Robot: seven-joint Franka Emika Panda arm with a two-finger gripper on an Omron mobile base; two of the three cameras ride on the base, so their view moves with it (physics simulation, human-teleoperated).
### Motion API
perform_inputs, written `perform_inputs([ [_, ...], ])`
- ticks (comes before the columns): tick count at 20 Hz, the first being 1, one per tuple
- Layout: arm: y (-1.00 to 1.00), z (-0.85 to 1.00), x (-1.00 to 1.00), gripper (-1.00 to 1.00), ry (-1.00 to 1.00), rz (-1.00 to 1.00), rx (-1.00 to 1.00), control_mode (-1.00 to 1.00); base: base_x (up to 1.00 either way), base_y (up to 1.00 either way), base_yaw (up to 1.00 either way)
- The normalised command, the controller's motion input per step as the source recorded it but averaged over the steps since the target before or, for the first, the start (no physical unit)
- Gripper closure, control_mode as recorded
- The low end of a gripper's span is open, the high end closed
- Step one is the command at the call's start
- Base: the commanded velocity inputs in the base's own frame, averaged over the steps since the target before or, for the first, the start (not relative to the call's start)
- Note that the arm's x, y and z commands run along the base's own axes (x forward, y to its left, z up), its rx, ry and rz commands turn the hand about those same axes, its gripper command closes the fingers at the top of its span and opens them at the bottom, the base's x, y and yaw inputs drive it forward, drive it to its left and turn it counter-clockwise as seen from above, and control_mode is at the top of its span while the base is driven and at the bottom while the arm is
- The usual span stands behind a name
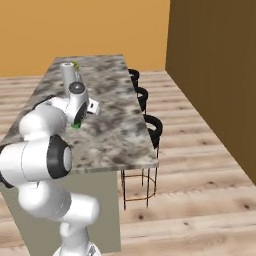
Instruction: Place the pitcher and cup on the dining counter for serving.
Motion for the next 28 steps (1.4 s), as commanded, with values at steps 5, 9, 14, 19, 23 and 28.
perform_inputs([
  [5,0.33,-0.3,0.61,1.0,0.01,0.0,0.0,-1.0,0.0,0.0,0.0],
  [9,0.12,-0.51,0.12,1.0,0.08,0.0,0.0,-1.0,0.0,0.0,0.0],
  [14,0.11,-0.45,0.0,1.0,0.04,0.0,-0.01,-1.0,0.0,0.0,0.0],
  [19,0.18,-0.27,0.0,1.0,0.0,0.0,-0.01,-1.0,0.0,0.0,0.0],
  [23,0.14,-0.21,0.0,1.0,0.0,0.0,-0.02,-1.0,0.0,0.0,0.0],
  [28,0.14,-0.19,0.0,1.0,-0.01,0.0,-0.07,-1.0,0.0,0.0,0.0],
])
